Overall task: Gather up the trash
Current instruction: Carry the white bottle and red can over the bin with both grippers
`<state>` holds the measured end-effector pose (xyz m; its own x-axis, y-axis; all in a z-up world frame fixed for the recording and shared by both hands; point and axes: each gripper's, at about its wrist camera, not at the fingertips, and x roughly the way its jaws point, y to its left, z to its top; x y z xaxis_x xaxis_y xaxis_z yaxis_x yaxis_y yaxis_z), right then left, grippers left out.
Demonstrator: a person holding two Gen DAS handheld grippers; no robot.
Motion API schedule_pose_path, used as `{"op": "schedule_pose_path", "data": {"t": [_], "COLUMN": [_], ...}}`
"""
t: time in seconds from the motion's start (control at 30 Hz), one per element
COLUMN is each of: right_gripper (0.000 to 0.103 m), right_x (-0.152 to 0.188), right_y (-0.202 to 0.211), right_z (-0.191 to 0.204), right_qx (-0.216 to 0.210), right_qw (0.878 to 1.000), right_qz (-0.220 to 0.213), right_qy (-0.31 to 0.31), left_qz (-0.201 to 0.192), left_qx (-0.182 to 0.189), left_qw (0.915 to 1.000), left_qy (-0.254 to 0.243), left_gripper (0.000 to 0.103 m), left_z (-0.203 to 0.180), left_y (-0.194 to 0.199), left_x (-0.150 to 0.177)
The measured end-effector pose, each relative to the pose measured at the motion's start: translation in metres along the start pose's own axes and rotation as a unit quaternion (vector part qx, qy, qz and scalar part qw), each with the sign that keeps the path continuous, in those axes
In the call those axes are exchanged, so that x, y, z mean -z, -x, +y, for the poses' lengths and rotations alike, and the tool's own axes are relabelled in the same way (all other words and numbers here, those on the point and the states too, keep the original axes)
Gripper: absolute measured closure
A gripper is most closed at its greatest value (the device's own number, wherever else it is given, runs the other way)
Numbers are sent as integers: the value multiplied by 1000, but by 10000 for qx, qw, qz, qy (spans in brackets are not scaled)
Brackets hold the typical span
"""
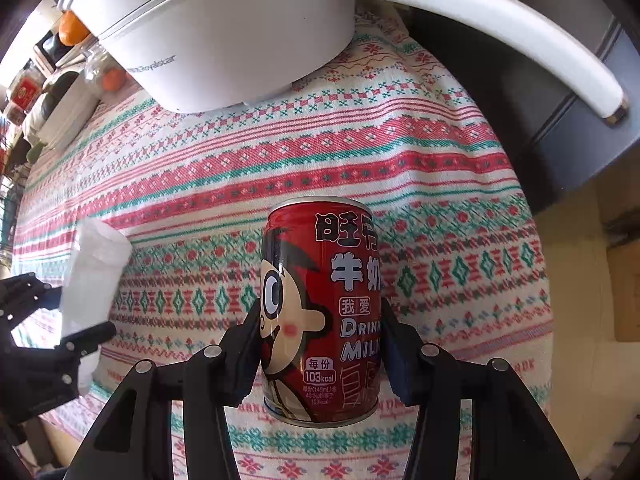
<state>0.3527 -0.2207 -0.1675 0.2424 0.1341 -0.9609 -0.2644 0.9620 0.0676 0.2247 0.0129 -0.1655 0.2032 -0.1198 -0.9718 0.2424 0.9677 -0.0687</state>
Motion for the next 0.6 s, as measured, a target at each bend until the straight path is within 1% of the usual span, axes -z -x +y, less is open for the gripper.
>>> {"op": "schedule_pose_path", "data": {"t": [0.03,0.17,0.23,0.27,0.37,0.47,0.53,0.57,0.6], "right_gripper": [50,50,50,50,50,50,50,50,50], "right_x": [6,31,45,52,76,96,113,119,129], "right_y": [5,36,54,63,91,116,132,136,142], "right_z": [2,11,14,13,16,22,25,18,19], "right_qx": [62,84,105,99,23,-23,-50,-93,-138], "right_qw": [10000,9992,9984,9980,9967,9951,9941,9938,9935], "right_qz": [-61,-369,-518,-575,-770,-944,-1042,-1075,-1102], "right_qy": [35,149,211,228,253,279,289,282,249], "left_qz": [-93,-428,-569,-650,-871,-1083,-1190,-1235,-1274], "left_qx": [60,280,357,386,521,620,645,687,783], "left_qw": [9999,9983,9973,9967,9943,9917,9904,9896,9884], "left_qy": [73,264,297,305,336,322,271,251,261], "left_gripper": [52,53,53,53,53,53,53,52,53], "left_z": [-3,-1,10,8,-3,-24,-35,-39,-44], "left_y": [8,37,58,65,89,110,124,128,133], "left_x": [8,34,35,42,63,85,84,91,102]}}
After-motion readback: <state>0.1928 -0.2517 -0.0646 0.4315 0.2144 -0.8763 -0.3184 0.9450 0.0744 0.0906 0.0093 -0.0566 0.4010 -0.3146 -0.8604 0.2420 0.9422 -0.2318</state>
